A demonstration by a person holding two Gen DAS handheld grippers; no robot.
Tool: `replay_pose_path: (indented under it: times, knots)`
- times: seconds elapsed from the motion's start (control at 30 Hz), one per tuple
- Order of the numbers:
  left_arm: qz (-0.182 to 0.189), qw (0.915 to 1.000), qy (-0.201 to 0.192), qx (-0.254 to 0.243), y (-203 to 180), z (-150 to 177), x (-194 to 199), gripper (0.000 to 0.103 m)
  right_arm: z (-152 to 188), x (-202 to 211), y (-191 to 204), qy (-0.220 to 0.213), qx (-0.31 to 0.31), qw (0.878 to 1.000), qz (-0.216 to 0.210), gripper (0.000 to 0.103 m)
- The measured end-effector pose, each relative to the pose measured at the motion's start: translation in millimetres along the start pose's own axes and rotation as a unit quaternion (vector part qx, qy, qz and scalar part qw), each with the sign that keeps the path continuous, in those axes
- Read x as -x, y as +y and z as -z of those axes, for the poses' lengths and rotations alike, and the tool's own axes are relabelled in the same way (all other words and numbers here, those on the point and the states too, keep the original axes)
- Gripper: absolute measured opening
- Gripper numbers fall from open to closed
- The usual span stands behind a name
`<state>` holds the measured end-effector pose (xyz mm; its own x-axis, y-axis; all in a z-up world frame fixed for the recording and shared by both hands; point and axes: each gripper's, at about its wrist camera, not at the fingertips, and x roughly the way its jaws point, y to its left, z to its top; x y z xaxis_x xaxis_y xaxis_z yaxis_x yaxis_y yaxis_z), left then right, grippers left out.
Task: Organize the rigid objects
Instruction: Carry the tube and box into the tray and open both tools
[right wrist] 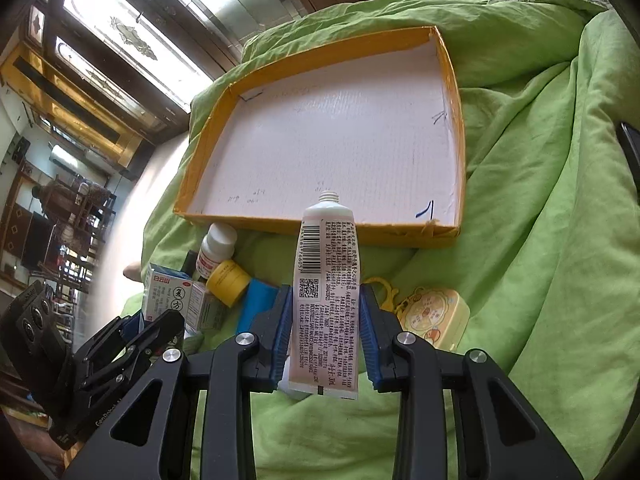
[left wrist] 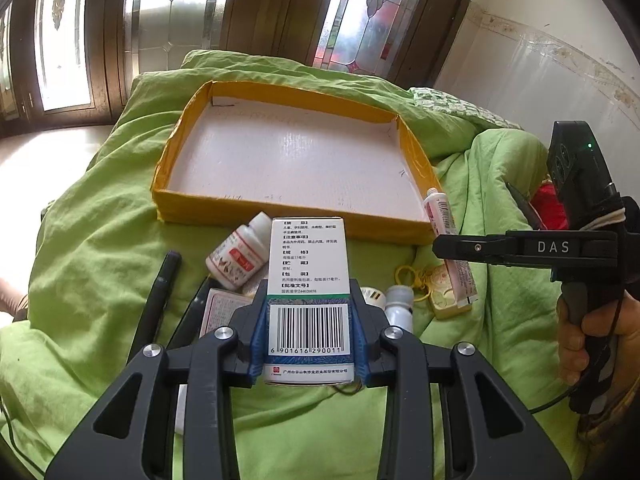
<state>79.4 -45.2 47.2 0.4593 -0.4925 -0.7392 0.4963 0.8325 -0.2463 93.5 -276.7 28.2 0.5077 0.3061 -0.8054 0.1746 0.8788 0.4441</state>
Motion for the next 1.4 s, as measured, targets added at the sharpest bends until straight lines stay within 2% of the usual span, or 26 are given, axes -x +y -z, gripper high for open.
replay_pose_path:
  times: [0.17,0.3,0.53,0.7,0.93,1.1,1.4]
  knots:
    - [0.015,0.9998,-0.005,0.008,-5.2,-35.2,-10.1,0.032,-22.9,7.7,6.1,-0.026,-0.011,1.0,-0.008,0.028]
    - [0.012,0.9998,-0.014,0.007,-8.5,-59.7,-18.6,0.032,-45.0,15.2,6.0,-0.057,-0.02,0.998,-0.014,0.029]
    - [0.008,0.9999,-0.007,-0.001,-16.8,-84.2,-53.1,0.032,-60.3,7.3,-5.3,-0.092,-0.023,0.995,0.004,0.028]
    - [0.004,0.9999,0.013,-0.007,-22.6,-91.2,-91.1,0.032,-61.3,-7.4,-19.5,-0.08,-0.019,0.996,0.031,0.028]
    - [-0.003,0.9992,0.037,-0.017,-28.4,-89.8,-128.8,0.032,-69.3,-24.6,-31.5,-0.046,-0.017,0.998,0.047,0.028]
    - [-0.009,0.9987,0.047,-0.02,-26.1,-85.6,-138.3,0.032,-65.9,-37.2,-37.0,-0.017,-0.018,0.997,0.07,0.028]
    - [-0.037,0.9971,0.047,-0.048,-32.9,-77.8,-144.9,0.032,-62.2,-42.3,-34.7,-0.009,0.009,0.994,0.105,0.028]
